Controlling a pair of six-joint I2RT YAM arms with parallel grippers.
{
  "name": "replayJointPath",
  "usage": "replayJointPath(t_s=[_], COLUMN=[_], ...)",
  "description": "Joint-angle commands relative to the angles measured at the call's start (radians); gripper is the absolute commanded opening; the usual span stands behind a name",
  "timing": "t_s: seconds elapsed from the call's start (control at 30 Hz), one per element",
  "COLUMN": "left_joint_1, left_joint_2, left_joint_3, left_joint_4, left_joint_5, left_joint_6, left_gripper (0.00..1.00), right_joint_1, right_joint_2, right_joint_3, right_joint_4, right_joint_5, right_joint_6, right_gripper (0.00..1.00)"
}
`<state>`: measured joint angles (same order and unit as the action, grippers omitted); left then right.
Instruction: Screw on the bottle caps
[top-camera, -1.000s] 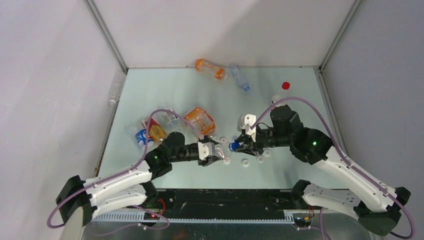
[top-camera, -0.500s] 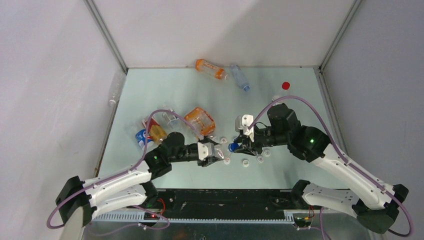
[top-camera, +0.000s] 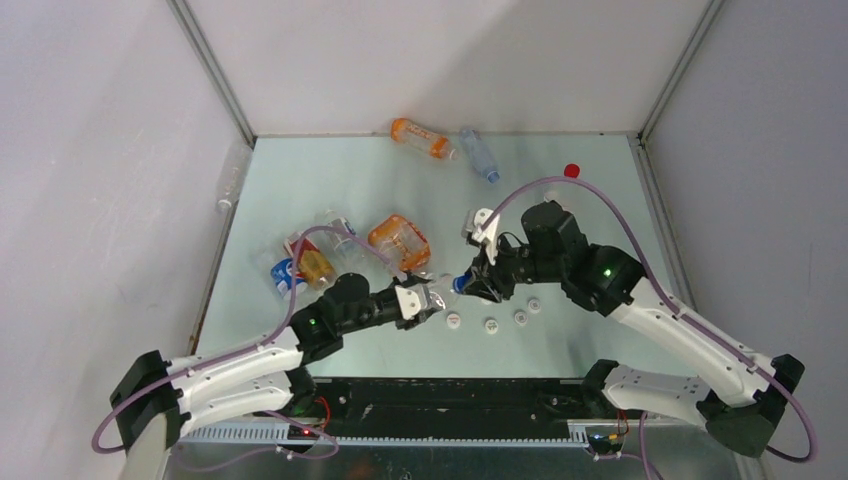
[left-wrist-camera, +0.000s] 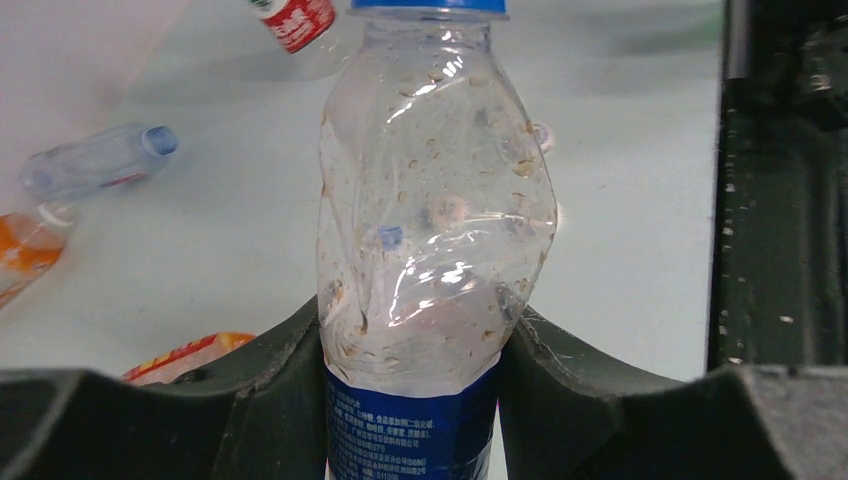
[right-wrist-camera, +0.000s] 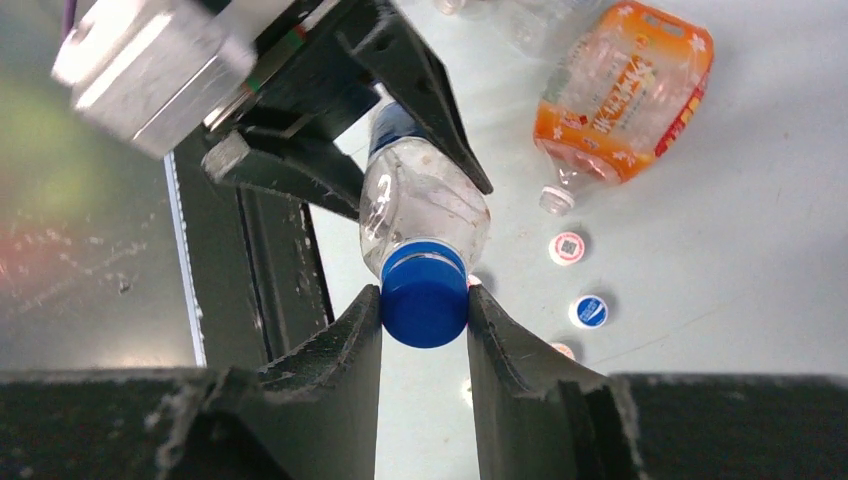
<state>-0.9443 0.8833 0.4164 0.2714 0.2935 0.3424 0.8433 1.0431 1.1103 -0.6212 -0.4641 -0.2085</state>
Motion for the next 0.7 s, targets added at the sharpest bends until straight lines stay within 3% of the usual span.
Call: replayJointPath(t_s=[0.0, 0.17, 0.37, 0.53, 0.67], left_joint_1=[-0.049, -0.122, -0.24, -0.297, -0.307], left_joint_2=[-0.036, 0.0, 0.116, 0.231, 0.285], left_joint_3=[0.02, -0.006, -0.066, -0.086, -0.103], left_joint_4=[0.319, 0.439, 0.735, 0.939, 1.03], left_joint_5=[-0.186, -0.402, -0.628, -0.744, -0.776], left_joint_6=[0.026, 0.11, 0.278, 0.359, 0.333], left_gripper=[0.31, 0.29, 0.29, 0.28, 0.25], right_joint_1=[0.013, 0.011, -0.023, -0.012, -0.017], right_joint_2=[0.059, 0.129, 0.234, 0.23, 0.201], right_joint_3=[0.01, 0.042, 0.053, 0.052, 0.052], right_joint_4=[-0.007, -0.06, -0.07, -0.043, -0.015], right_joint_5=[0.153, 0.26, 0.184, 0.226, 0.248], right_joint_6=[0.3, 0.618, 0.961, 1.068, 1.101], right_gripper=[0.0, 0.0, 0.0, 0.05, 0.13])
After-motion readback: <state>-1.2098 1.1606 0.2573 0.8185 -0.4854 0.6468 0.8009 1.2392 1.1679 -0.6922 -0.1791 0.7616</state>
